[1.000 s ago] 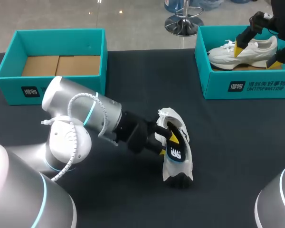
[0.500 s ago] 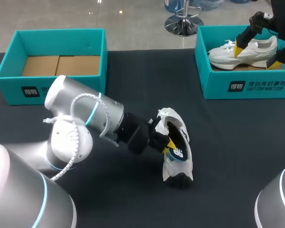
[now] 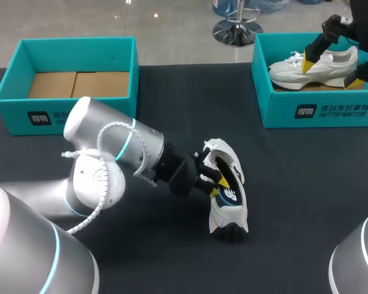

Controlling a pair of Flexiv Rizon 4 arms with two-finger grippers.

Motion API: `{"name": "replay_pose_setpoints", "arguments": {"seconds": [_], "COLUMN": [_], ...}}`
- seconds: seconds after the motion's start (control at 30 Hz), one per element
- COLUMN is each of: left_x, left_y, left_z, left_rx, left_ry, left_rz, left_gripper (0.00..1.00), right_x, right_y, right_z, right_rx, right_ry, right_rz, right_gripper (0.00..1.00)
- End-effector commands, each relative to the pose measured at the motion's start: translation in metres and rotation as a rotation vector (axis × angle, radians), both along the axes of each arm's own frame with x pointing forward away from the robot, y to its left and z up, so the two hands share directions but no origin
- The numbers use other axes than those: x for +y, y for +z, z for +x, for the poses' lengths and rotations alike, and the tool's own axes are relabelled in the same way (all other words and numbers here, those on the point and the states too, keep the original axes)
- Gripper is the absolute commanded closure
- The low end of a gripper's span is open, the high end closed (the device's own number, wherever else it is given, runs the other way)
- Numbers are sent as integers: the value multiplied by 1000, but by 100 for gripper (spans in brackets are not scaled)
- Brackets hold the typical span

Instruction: Take the shoe out of the shoebox, open the shoe tongue, remove and reinsert the insole, then place the shoe into the shoebox

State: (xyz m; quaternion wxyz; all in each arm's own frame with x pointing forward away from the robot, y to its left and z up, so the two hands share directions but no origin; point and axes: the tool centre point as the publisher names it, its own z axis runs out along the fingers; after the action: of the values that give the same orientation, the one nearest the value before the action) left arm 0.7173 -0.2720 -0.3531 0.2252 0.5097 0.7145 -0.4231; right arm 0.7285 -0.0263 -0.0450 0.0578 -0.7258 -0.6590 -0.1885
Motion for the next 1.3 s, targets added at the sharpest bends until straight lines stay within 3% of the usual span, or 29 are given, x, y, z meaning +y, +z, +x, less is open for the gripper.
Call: {"name": "replay_pose_setpoints", "arguments": {"seconds": [0.03,0.13,0.23,0.5,0.63,0.77,1.03,1.3], "left_x": [2,5,8,8,6,6,7,9], "left_y": [3,9,16,25,23,20,17,11], "left_z": [-5,-7,-9,-19,-25,-29,-28,-14], "left_rx": [-4,-4,8,10,9,11,10,-18], "left_ry": [-2,-5,-12,-38,-55,-69,-88,-80], "left_rz": [-5,-22,-52,-69,-63,-50,-23,14], "left_gripper": [1,5,41,51,63,100,100,100], "right_x": [1,1,1,1,1,1,1,1], "right_y": [1,1,1,1,1,1,1,1], "right_z": [2,2,2,2,2,2,2,2], "right_rx": [5,5,5,5,5,5,5,5], "right_ry": [0,0,0,0,0,0,0,0], "right_rz": [-2,-2,-2,-2,-2,-2,-2,-2], "right_gripper": [0,0,0,0,0,0,0,0]}}
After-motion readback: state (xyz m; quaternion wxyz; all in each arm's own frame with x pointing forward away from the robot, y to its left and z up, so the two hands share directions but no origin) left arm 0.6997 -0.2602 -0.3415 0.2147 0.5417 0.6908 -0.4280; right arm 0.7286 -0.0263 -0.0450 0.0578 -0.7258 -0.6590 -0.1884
